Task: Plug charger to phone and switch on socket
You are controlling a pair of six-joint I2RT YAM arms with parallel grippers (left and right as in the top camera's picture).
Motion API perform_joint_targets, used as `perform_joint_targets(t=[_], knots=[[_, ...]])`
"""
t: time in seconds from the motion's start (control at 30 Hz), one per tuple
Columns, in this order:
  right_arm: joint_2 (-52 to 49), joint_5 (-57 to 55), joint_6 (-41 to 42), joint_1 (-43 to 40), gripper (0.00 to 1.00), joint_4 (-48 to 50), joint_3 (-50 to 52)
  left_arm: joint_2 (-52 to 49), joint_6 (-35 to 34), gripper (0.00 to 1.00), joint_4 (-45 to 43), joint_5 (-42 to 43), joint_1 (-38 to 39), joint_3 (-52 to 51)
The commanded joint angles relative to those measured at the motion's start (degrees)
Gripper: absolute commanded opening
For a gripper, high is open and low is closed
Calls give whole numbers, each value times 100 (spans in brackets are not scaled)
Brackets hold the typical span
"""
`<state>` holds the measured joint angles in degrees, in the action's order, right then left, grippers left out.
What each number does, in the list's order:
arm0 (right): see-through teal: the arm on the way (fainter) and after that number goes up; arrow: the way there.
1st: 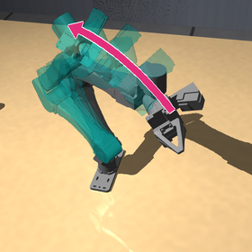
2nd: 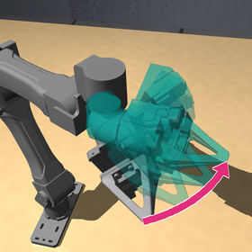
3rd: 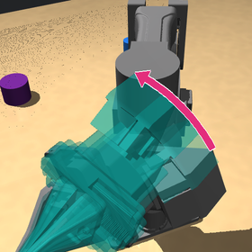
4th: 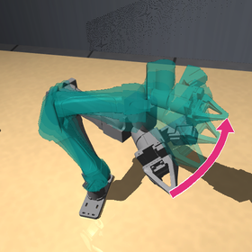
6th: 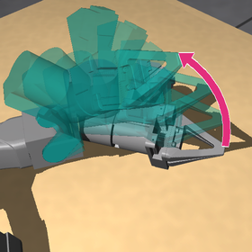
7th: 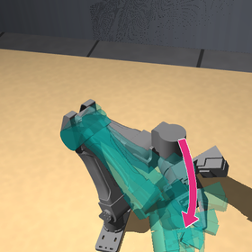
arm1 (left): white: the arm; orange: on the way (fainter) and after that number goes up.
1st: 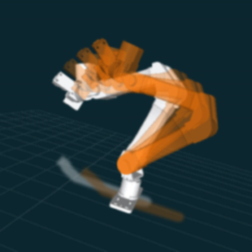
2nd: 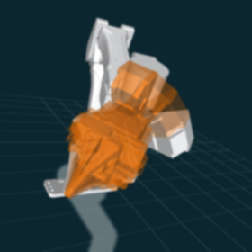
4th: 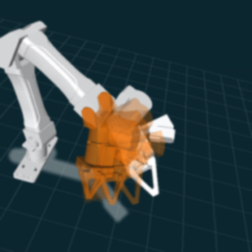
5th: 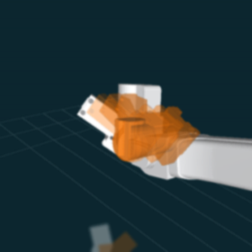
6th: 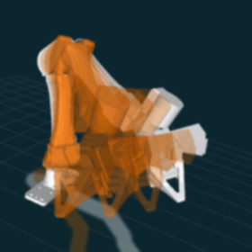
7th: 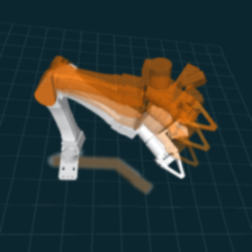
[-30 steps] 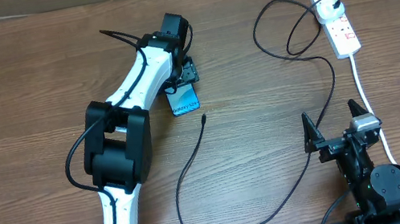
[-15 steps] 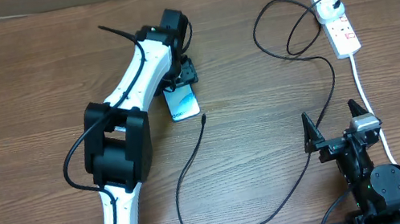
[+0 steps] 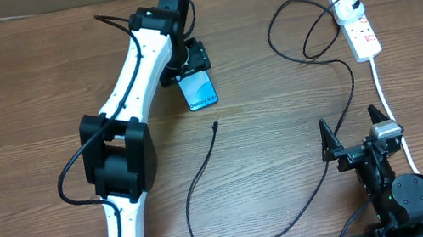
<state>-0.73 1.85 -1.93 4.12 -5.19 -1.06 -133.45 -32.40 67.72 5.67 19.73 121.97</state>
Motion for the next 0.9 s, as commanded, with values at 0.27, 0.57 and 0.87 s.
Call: perform_joint_targets(t=[0.27, 0.57, 0.87], knots=[[57, -70, 0, -17, 100, 35, 59, -31, 114, 74, -352, -186, 52, -293], [57, -70, 0, -17, 100, 35, 59, -31, 114, 84, -1141, -535, 55, -1102], [57, -70, 0, -17, 100, 35, 59, -31, 63, 90, -1851, -721, 105, -1646]])
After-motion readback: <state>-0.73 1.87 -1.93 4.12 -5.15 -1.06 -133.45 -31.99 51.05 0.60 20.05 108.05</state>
